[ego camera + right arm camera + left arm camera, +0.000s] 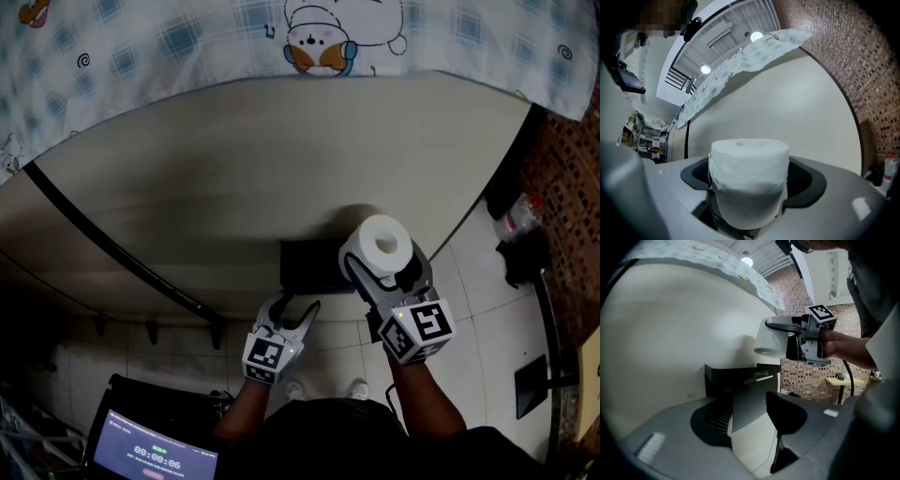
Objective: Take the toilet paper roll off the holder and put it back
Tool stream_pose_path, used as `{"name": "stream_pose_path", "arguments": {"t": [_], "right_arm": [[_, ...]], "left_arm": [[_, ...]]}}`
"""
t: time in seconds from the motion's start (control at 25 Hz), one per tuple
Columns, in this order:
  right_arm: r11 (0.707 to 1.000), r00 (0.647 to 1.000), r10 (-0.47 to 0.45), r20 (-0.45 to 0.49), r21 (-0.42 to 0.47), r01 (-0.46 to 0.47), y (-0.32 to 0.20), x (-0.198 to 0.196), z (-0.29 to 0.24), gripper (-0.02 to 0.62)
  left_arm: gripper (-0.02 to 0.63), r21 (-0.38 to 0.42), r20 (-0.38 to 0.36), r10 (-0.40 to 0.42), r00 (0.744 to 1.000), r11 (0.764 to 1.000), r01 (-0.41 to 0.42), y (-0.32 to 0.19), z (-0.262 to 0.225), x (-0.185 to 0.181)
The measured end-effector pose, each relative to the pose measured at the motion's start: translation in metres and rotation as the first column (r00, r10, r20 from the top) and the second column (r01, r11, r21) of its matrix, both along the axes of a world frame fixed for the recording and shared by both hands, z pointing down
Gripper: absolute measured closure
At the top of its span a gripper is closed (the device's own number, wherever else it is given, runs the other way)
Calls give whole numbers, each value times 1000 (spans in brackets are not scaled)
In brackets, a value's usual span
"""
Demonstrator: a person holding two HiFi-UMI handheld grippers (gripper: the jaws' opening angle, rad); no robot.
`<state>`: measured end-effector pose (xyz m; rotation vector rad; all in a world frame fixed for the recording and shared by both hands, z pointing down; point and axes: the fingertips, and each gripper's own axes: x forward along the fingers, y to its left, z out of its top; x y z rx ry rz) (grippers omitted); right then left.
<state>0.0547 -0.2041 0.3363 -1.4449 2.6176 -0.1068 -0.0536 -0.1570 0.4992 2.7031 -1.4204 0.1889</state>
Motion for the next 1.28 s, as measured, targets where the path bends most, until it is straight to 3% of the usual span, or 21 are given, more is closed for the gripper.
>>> {"name": "stream_pose_path", "arguments": {"t": [0.36, 0.6, 0.76, 0.88, 0.96, 1.16, 1.28], "right_arm": [[1000, 1000, 21, -5, -6, -21, 0, 10, 3, 158], [1000, 999, 30, 17, -7, -30, 1, 18, 1, 158], [999, 992, 21, 122, -52, -15, 1, 35, 8, 158], [994, 942, 5, 334, -108, 33, -1, 56, 16, 158], [991, 905, 18, 425, -129, 41, -2, 71, 22, 160], [989, 868, 76, 491, -149, -2, -3, 104, 37, 160], [977, 818, 130, 561, -214, -8, -8, 122, 64, 160]], "left_arm": [[485, -10, -28, -39, 999, 999, 39, -3, -3, -11], [486, -37, -49, -8, 999, 999, 6, 1, -4, -10], [485, -93, -51, 7, 999, 996, -12, 4, -5, -9], [485, -141, -63, 25, 998, 989, -34, 5, -8, -6], [483, -167, -73, 45, 996, 984, -56, 6, -11, -6], [480, -211, -81, 72, 994, 974, -88, 8, -17, -6], [482, -226, -102, 83, 991, 969, -104, 10, -17, -5]]}}
